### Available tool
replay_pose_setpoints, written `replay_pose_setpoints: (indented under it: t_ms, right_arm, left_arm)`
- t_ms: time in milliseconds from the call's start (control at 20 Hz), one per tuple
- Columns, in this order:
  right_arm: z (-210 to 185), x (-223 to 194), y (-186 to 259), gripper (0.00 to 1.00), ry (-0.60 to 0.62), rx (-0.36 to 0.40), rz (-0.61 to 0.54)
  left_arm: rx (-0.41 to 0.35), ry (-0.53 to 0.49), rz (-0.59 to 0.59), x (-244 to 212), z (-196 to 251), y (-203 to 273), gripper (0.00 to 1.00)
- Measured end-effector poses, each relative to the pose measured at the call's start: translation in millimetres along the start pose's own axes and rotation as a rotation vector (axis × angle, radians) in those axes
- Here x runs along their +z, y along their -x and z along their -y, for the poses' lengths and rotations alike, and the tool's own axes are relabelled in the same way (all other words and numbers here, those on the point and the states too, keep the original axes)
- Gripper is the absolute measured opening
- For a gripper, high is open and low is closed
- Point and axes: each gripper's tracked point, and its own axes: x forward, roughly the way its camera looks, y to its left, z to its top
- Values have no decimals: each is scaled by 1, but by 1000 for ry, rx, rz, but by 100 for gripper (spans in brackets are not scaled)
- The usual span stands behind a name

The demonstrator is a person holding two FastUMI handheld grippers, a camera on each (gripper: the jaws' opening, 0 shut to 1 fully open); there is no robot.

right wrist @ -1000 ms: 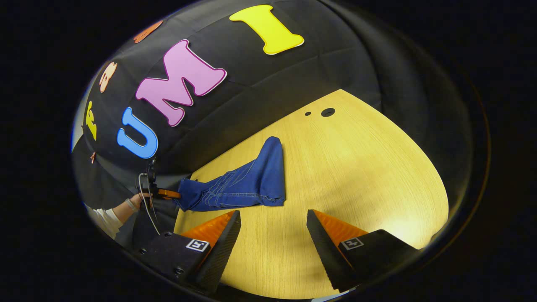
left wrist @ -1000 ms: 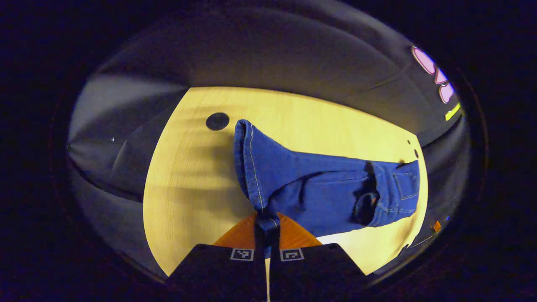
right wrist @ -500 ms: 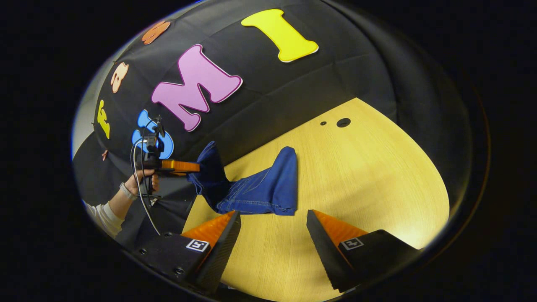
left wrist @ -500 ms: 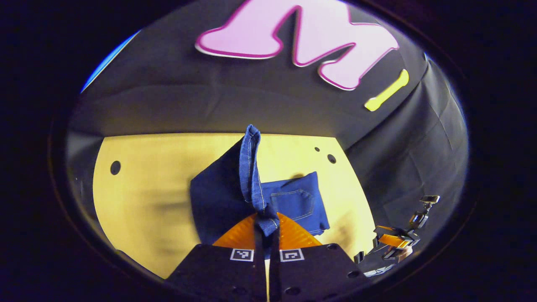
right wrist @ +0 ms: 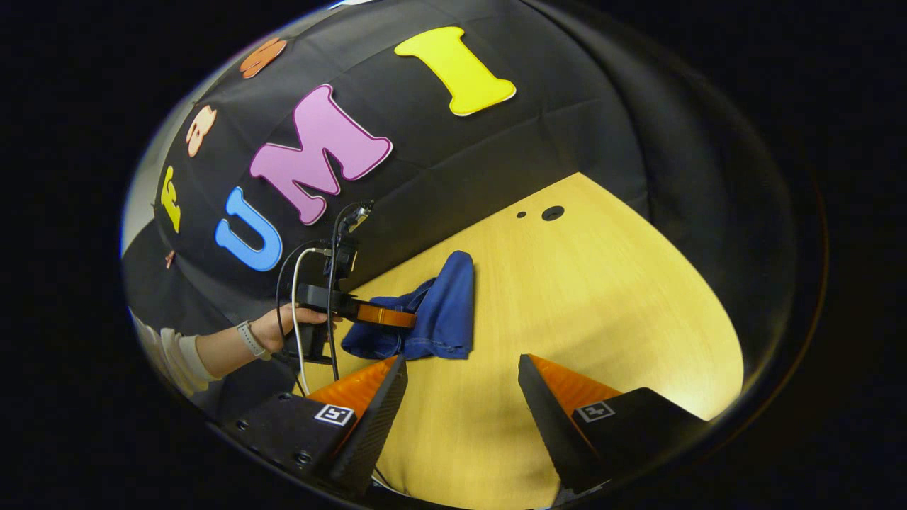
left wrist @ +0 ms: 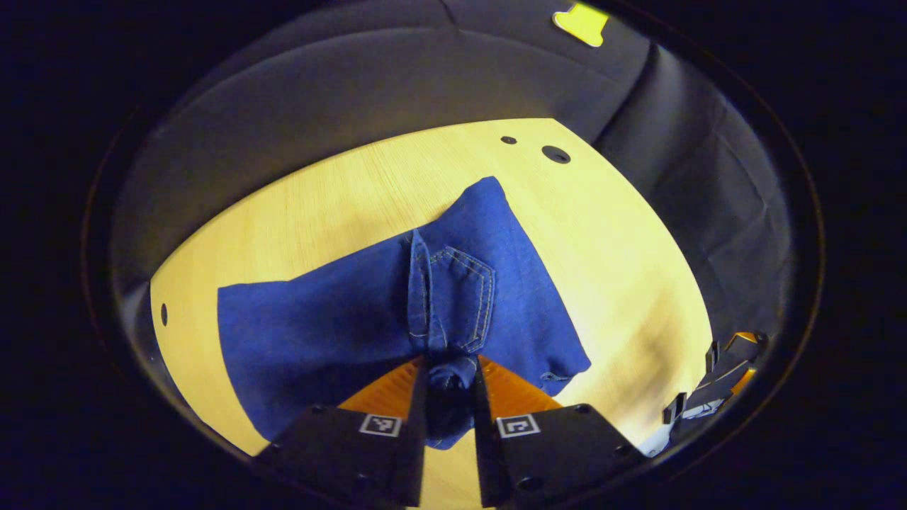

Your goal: Grasp the waist and the cuffs of the jeans and fold them to make the two legs overlap; first hold the waist and fold one-third of the jeans toward the cuffs, then hold the cuffs and fold the remaining one-third in the same direction to finish folding.

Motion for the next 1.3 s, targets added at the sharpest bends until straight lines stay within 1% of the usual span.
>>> replay_pose_setpoints:
  t_ms: [50, 100, 150, 200, 250, 350, 450, 550, 600, 750, 800, 900, 1000, 1100, 1200, 1250, 1300]
  right_arm:
    - [-2, 3, 4, 96, 25, -2, 8]
    - [-6, 6, 8, 97, 48, 5, 13]
    - [-9, 11, 11, 97, 70, 10, 21]
    - [-13, 15, 17, 96, 90, 14, 28]
    - [-18, 20, 22, 97, 105, 20, 38]
    - [-35, 33, 36, 97, 139, 38, 76]
    - [-49, 46, 49, 97, 195, 30, 131]
    - [-64, 62, 68, 97, 272, -10, 207]
    - [-76, 69, 80, 96, 297, -25, 250]
    - [-120, 83, 118, 97, 325, -27, 360]
    - [-136, 84, 130, 97, 341, -27, 391]
    - [-166, 79, 153, 97, 410, -25, 431]
    - [-196, 69, 178, 97, 476, -29, 466]
    - [-228, 60, 206, 97, 502, -8, 513]
    - [-255, 58, 225, 97, 542, -4, 564]
    - [-265, 58, 231, 97, 571, -6, 582]
    - [-275, 62, 236, 97, 613, -19, 609]
  left_arm:
    - [-3, -10, 19, 2, 10, -3, 53]
    - [29, -44, 33, 4, 12, -8, 76]
    - [61, -79, 48, 5, 13, -8, 97]
    - [80, -104, 73, 7, 15, -4, 98]
    - [71, -109, 121, 12, 23, 6, 97]
    - [25, -91, 238, 26, 45, 39, 98]
    - [22, -86, 380, 34, 55, 95, 98]
    - [26, -69, 529, 26, 58, 162, 98]
    - [42, -56, 589, 12, 56, 196, 98]
    - [107, -26, 738, -48, 50, 300, 98]
    - [120, -15, 788, -71, 49, 331, 98]
    - [179, 35, 864, -116, 44, 384, 98]
    - [221, 102, 902, -161, 44, 423, 98]
    - [261, 151, 950, -188, 43, 458, 98]
    - [308, 150, 1027, -201, 41, 498, 98]
    - [326, 148, 1063, -206, 43, 514, 100]
    - [331, 147, 1099, -207, 45, 530, 97]
